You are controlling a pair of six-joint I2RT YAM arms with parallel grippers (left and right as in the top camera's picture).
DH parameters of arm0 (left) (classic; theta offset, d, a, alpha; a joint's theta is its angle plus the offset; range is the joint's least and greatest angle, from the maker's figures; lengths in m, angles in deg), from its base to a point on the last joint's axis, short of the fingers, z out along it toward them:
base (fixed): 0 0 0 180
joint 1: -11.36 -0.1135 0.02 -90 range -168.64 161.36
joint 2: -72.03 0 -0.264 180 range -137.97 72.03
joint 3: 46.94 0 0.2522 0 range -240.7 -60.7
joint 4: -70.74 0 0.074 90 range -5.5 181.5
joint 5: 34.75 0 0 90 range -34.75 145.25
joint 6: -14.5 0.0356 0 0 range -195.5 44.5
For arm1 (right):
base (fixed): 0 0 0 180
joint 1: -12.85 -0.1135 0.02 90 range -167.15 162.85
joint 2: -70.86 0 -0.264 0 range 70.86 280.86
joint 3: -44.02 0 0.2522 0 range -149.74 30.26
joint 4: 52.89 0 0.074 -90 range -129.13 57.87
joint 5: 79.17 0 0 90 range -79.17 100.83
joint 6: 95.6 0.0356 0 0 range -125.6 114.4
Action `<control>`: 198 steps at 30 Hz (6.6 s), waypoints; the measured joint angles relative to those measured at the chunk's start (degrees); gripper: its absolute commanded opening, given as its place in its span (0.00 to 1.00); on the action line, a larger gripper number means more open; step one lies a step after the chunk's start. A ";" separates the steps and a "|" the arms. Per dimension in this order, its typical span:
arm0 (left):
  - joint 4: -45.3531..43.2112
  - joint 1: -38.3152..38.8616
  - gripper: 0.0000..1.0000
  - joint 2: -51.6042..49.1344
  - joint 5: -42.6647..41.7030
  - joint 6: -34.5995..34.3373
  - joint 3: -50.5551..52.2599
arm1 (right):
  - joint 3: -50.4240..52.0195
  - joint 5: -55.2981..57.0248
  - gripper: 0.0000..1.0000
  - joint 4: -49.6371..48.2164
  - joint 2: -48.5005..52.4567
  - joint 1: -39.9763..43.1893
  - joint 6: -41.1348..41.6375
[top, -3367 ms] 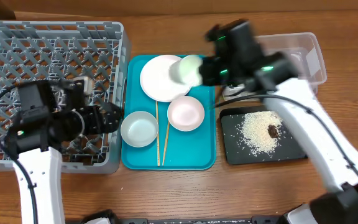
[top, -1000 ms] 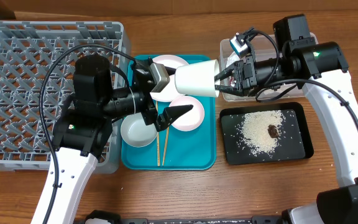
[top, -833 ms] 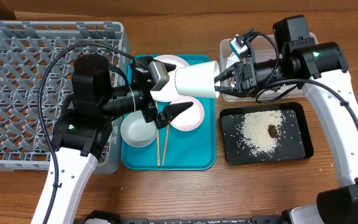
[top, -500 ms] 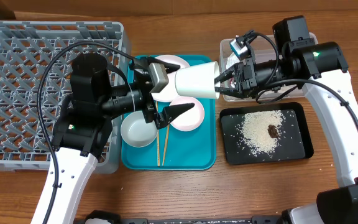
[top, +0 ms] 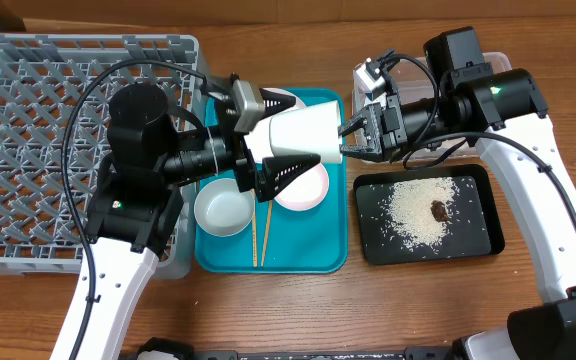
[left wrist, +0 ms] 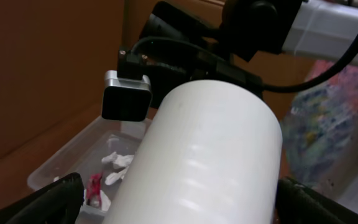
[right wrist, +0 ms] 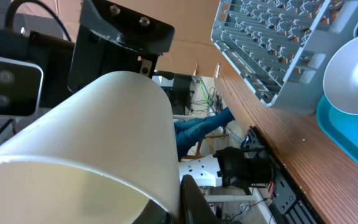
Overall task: Sort waste into correct bins and load items into the dishwasher
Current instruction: 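Close the left gripper on the paper cup held by the right gripper, then open the right gripper and pull the cup left with the left gripper, then carry the white paper cup into the dish rack with the left gripper, then reach the left gripper to the small grey bowl and grasp its rim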
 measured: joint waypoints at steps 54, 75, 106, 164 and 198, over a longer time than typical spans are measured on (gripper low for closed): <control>-8.35 -1.90 0.61 -6.99 -19.34 -22.82 -0.33 | 0.04 -0.96 0.34 -2.89 0.00 -0.31 -0.72; 28.87 -16.83 0.19 -7.21 6.29 -6.62 -0.55 | 0.04 34.25 0.52 5.29 0.00 16.06 -0.68; 58.58 -37.51 0.08 -17.81 61.68 -5.92 -11.85 | 0.04 62.16 0.46 14.71 0.00 32.15 -1.05; 60.08 3.41 0.77 -31.36 47.52 -1.01 -17.75 | 0.04 54.40 1.00 14.01 0.00 32.15 -0.72; 68.85 6.51 0.04 -47.50 55.30 -6.34 -30.18 | 0.04 54.40 1.00 14.21 0.00 32.15 -0.72</control>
